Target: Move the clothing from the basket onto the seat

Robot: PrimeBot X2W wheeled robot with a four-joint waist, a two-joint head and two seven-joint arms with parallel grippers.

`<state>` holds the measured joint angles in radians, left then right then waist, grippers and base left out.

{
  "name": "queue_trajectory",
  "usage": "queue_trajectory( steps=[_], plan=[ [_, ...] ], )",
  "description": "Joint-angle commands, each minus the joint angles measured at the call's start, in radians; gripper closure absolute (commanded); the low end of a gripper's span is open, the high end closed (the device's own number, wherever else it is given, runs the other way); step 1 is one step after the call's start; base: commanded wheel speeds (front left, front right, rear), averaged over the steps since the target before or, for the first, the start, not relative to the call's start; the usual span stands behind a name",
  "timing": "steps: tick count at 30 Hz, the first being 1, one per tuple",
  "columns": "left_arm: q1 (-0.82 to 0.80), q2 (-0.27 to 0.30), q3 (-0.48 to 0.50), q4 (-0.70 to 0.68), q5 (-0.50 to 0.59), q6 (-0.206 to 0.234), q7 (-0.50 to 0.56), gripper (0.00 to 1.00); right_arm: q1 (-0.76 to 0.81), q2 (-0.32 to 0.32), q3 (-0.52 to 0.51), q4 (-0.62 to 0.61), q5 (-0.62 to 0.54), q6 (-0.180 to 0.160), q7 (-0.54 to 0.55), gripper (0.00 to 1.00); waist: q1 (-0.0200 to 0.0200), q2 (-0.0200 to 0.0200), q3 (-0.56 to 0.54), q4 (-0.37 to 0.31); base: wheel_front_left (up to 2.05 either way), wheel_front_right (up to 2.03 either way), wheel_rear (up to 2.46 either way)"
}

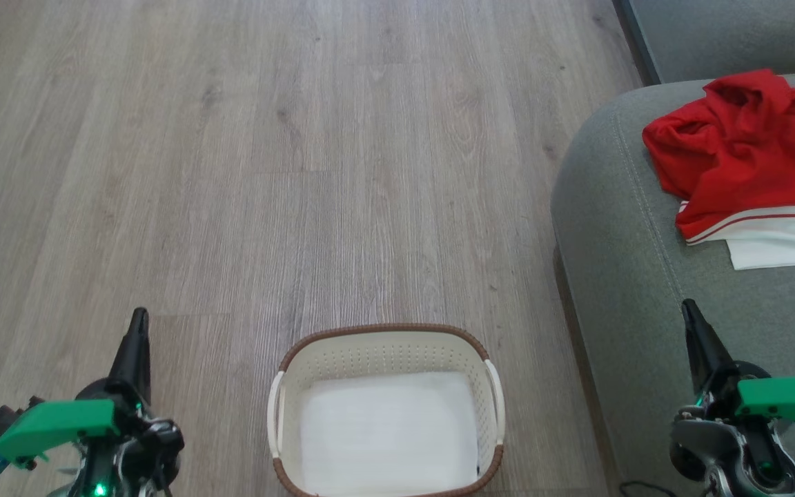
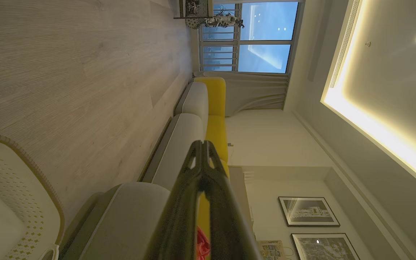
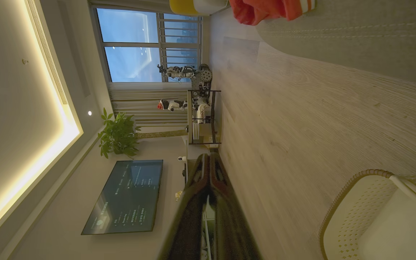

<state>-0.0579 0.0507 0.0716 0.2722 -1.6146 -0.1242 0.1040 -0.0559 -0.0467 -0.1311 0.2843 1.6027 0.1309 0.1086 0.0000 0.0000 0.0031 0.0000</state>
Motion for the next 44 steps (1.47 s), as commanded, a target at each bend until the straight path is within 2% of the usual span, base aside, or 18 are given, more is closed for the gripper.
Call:
queue_trajectory(
  steps=[1,44],
  plan=[
    [-0.050,0.006,0.034,-0.027,0.000,-0.007,0.003,1.00,-0.052,-0.004,0.016,-0.039,0.005,0.000,0.005,1.00,0.0000,0.0000,0.000,0.000,0.00,0.00,0.00],
    [-0.050,0.003,0.038,-0.027,0.003,-0.007,0.006,1.00,-0.052,-0.004,0.016,-0.039,0.005,0.000,0.005,1.00,0.0000,0.0000,0.000,0.000,0.00,0.00,0.00]
  ],
)
